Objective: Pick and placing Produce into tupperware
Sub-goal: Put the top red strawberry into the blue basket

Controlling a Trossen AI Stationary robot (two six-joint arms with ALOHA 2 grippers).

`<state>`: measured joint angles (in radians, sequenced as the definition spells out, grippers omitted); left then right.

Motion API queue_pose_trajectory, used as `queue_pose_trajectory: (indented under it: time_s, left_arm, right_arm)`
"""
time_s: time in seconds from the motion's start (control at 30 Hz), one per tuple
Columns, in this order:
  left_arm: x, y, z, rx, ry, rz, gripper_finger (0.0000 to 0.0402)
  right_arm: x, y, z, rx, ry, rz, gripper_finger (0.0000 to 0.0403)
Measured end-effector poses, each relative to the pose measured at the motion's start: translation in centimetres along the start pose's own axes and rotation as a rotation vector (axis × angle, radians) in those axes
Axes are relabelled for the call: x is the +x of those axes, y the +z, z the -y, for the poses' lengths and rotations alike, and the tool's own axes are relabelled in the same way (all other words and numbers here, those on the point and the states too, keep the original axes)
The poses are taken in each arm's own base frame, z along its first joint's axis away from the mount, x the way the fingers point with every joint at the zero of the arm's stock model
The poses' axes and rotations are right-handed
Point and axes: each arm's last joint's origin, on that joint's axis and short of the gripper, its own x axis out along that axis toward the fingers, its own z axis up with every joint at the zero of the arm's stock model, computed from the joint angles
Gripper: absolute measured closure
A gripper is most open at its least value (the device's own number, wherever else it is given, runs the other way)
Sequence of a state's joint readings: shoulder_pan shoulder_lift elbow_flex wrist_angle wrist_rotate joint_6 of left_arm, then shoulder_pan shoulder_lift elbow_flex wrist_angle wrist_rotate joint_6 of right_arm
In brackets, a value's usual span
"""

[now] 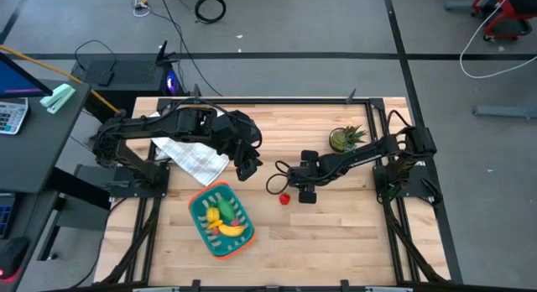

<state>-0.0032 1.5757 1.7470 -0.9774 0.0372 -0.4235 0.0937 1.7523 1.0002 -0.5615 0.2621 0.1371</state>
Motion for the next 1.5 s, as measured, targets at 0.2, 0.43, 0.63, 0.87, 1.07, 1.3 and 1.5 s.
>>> queue_pose_trajectory:
  time_s: [0.2, 0.43, 0.63, 0.87, 1.07, 1.3, 1.5]
  left_arm:
    - [0.0, 0.0, 0.0, 0.001, 0.000, 0.000, 0.0239]
    - [0.0, 0.0, 0.0, 0.001, 0.000, 0.000, 0.0239]
    - [0.0, 0.0, 0.0, 0.001, 0.000, 0.000, 0.0239]
    - [0.0, 0.0, 0.0, 0.001, 0.000, 0.000, 0.0239]
    - [0.0, 0.0, 0.0, 0.000, 0.000, 0.000, 0.0239]
    - [0.0, 0.0, 0.0, -0.001, 0.000, 0.000, 0.0239]
    - [0.0, 0.0, 0.0, -0.001, 0.000, 0.000, 0.0239]
  right_arm:
    - [-0.2, 0.4, 0.0, 0.004, -0.006, 0.022, 0.0211]
    - [-0.2, 0.4, 0.0, 0.006, -0.010, 0.020, 0.0228]
    - [-0.2, 0.4, 0.0, 0.006, -0.010, 0.020, 0.0287]
    - [-0.2, 0.4, 0.0, 0.006, -0.011, 0.020, 0.0383]
    - [-0.2, 0.4, 0.0, 0.008, -0.010, 0.021, 0.0391]
    - [-0.2, 0.4, 0.0, 0.024, -0.008, 0.021, 0.0399]
    - [-1.5, 0.5, -0.3, 0.030, 0.006, 0.072, 0.0401]
